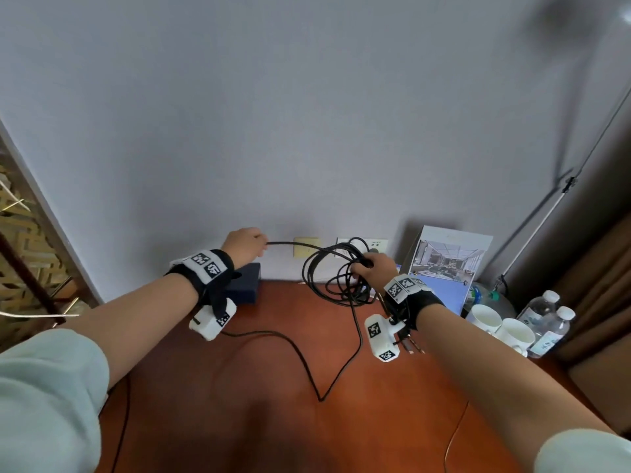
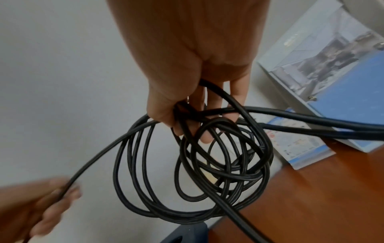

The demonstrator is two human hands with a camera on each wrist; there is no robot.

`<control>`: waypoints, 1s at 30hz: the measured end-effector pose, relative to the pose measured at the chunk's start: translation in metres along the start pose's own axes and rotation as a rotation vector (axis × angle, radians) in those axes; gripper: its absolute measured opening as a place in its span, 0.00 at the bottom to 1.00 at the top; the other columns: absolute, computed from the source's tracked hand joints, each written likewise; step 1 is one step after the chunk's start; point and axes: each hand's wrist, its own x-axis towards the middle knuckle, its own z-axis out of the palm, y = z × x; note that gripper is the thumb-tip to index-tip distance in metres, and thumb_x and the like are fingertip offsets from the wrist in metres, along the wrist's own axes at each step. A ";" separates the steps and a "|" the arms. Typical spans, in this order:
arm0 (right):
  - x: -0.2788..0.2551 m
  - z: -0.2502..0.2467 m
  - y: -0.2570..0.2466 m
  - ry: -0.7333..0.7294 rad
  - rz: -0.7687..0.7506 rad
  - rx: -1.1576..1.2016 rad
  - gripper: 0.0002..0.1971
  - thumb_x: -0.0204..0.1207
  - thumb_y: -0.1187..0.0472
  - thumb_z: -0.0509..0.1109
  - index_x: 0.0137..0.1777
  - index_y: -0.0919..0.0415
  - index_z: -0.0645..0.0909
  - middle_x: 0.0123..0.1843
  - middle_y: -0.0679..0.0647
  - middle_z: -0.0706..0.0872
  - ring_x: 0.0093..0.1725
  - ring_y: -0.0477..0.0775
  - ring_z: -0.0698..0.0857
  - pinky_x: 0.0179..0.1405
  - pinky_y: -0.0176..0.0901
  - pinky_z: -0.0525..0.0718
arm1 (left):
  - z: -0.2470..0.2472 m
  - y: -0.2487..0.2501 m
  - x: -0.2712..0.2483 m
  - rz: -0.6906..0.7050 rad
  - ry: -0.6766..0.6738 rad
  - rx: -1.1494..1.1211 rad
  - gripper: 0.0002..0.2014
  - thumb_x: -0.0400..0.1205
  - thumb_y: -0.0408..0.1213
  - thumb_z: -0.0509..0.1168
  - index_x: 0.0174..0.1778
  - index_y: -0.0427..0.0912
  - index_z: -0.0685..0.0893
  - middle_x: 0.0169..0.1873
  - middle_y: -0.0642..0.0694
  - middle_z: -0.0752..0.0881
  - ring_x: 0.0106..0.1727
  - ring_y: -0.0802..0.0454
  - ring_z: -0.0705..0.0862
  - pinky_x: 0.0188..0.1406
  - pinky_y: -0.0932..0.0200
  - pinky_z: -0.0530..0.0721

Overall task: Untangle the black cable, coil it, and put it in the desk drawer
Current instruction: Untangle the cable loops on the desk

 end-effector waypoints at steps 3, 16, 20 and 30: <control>-0.002 0.008 -0.024 -0.011 -0.122 -0.006 0.10 0.75 0.57 0.72 0.48 0.64 0.87 0.34 0.51 0.82 0.40 0.52 0.80 0.41 0.39 0.73 | 0.024 0.029 -0.008 0.181 -0.108 0.175 0.17 0.86 0.45 0.57 0.45 0.36 0.84 0.36 0.44 0.83 0.39 0.47 0.80 0.36 0.60 0.74; -0.003 -0.001 0.012 0.077 0.045 0.070 0.10 0.74 0.56 0.73 0.41 0.63 0.87 0.35 0.58 0.87 0.35 0.55 0.85 0.36 0.40 0.84 | -0.005 0.028 -0.002 0.038 0.175 -0.582 0.12 0.75 0.44 0.74 0.43 0.38 0.86 0.38 0.50 0.79 0.43 0.54 0.76 0.46 0.60 0.73; -0.005 -0.004 0.031 0.070 0.149 0.068 0.08 0.75 0.57 0.70 0.43 0.62 0.87 0.31 0.55 0.83 0.32 0.53 0.80 0.26 0.37 0.73 | -0.015 0.008 0.002 -0.076 0.276 -0.705 0.08 0.77 0.40 0.72 0.33 0.47 0.83 0.32 0.52 0.76 0.35 0.56 0.73 0.37 0.64 0.70; -0.008 -0.010 0.049 0.078 0.239 0.095 0.09 0.78 0.57 0.66 0.40 0.58 0.85 0.39 0.60 0.89 0.39 0.61 0.86 0.40 0.46 0.84 | -0.009 -0.044 0.017 -0.179 0.393 -0.466 0.17 0.75 0.48 0.68 0.27 0.43 0.74 0.26 0.44 0.71 0.33 0.47 0.69 0.36 0.57 0.67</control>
